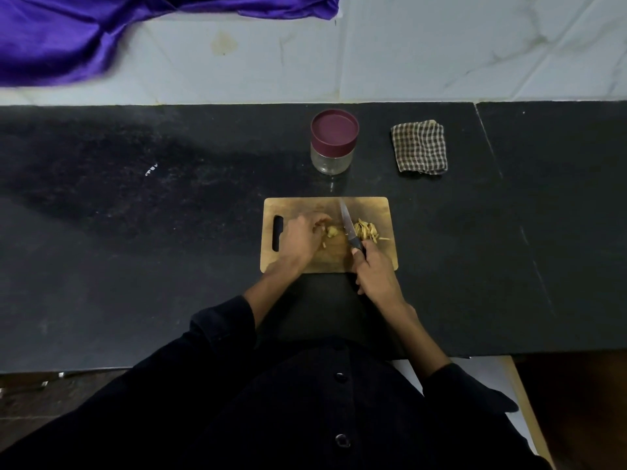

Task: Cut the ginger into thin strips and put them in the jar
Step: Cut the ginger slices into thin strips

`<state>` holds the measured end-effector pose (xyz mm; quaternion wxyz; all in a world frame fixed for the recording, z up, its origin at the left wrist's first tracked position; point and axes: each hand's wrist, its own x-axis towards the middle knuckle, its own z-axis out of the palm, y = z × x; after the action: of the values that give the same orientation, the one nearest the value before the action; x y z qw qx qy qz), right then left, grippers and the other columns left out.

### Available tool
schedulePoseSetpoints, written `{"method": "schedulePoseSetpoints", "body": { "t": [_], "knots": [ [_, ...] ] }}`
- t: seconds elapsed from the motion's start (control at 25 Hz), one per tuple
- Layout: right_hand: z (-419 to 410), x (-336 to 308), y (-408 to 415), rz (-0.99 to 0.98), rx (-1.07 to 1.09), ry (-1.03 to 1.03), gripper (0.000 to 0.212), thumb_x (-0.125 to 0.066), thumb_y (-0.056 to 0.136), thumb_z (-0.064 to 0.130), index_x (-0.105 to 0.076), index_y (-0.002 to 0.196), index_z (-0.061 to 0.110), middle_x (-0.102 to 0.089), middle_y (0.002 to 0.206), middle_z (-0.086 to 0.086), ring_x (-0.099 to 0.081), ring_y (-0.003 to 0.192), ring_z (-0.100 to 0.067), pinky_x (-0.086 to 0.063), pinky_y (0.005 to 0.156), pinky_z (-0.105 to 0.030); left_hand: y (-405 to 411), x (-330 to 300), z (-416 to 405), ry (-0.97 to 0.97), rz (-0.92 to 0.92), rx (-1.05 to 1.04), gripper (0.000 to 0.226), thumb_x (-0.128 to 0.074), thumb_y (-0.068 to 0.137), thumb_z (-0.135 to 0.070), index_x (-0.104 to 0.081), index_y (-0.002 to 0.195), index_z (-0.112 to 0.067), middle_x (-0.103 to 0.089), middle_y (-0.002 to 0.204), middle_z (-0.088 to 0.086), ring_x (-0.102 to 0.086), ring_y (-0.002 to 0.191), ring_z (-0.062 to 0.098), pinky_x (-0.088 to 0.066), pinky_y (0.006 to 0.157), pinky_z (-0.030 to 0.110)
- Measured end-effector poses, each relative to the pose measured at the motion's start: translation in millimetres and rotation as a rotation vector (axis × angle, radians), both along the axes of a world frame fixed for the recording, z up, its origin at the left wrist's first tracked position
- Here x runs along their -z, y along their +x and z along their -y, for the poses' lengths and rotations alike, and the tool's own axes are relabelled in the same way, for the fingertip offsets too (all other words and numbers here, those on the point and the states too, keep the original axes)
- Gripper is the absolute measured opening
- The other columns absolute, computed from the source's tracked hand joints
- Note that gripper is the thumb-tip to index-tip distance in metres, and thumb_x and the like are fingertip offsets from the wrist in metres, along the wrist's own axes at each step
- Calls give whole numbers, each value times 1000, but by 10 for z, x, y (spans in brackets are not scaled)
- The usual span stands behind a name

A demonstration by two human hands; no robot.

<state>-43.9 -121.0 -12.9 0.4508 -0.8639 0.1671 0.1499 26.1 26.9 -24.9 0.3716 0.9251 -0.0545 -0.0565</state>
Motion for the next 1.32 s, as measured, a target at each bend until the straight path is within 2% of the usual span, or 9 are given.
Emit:
{"method": "schedulePoseSetpoints", "body": {
  "t": [0.08, 0.2, 0.48, 0.64, 0.76, 0.96, 1.08, 1.16, 1.32],
  "knots": [
    [5, 3, -58, 6, -19, -34, 18, -39, 105, 27, -50, 113, 15, -60, 94, -11, -62, 76, -25, -51, 48, -32, 4, 40, -56, 84, -13, 47, 23, -57, 93, -13, -70, 109, -22, -69, 111, -3, -64, 101, 14, -55, 84, 39],
    [2, 6, -147, 6, -50, -69, 16, -40, 105, 27, -50, 111, 16, -63, 93, -11, -62, 77, -26, -57, 66, -47, -3, 74, -104, 181, -25, 73, 24, -55, 94, -15, -70, 110, -23, -69, 111, -1, -63, 101, 19, -55, 84, 42],
    [-23, -48, -177, 4, -72, -73, 15, -40, 105, 25, -50, 111, 17, -59, 89, -4, -63, 81, -24, -57, 70, -52, 15, -5, -26, 254, -3, 224, 38, -59, 92, -21, -58, 130, -29, -53, 134, -2, -55, 115, 21, -48, 94, 44],
    [-15, -57, -158, -7, -74, -114, 18, -40, 105, 26, -51, 114, 15, -61, 93, -7, -63, 86, -27, -56, 73, -52, 56, 63, -2, 283, -27, 249, 35, -61, 91, -23, -61, 125, -31, -53, 133, -3, -54, 117, 22, -46, 95, 48],
    [-10, -34, -172, -3, -109, -177, 19, -40, 105, 26, -52, 115, 15, -64, 95, -9, -63, 88, -28, -52, 74, -46, 52, 56, 0, 250, 10, 243, 29, -61, 90, -20, -65, 118, -27, -58, 126, -3, -57, 112, 22, -47, 92, 49],
    [-8, -8, -235, -14, -123, -198, 20, -40, 104, 27, -52, 114, 14, -65, 99, -10, -62, 92, -30, -49, 77, -44, 82, 34, -55, 28, 17, 157, 19, -65, 88, -13, -71, 105, -19, -68, 112, -3, -64, 97, 12, -54, 87, 38],
    [5, -10, -232, -20, -108, -167, 20, -39, 104, 27, -52, 113, 14, -65, 98, -10, -62, 92, -30, -50, 79, -45, 110, -42, -83, -104, -46, 56, 18, -67, 87, -12, -72, 103, -15, -71, 103, -2, -64, 91, 5, -53, 83, 23],
    [11, -4, -227, -29, -99, -140, 20, -39, 104, 27, -52, 114, 15, -66, 97, -10, -63, 92, -29, -50, 82, -46, 134, -95, -76, -137, -86, 47, 14, -71, 84, -11, -72, 97, -14, -71, 94, -3, -62, 80, -2, -50, 74, 13],
    [16, 3, -220, -43, -87, -109, 20, -40, 104, 29, -51, 115, 17, -66, 98, -11, -63, 94, -30, -51, 85, -48, 178, -139, 8, -137, -168, 87, 12, -72, 82, -6, -72, 94, -8, -71, 86, -1, -62, 73, -1, -55, 74, 19]
  ]
}}
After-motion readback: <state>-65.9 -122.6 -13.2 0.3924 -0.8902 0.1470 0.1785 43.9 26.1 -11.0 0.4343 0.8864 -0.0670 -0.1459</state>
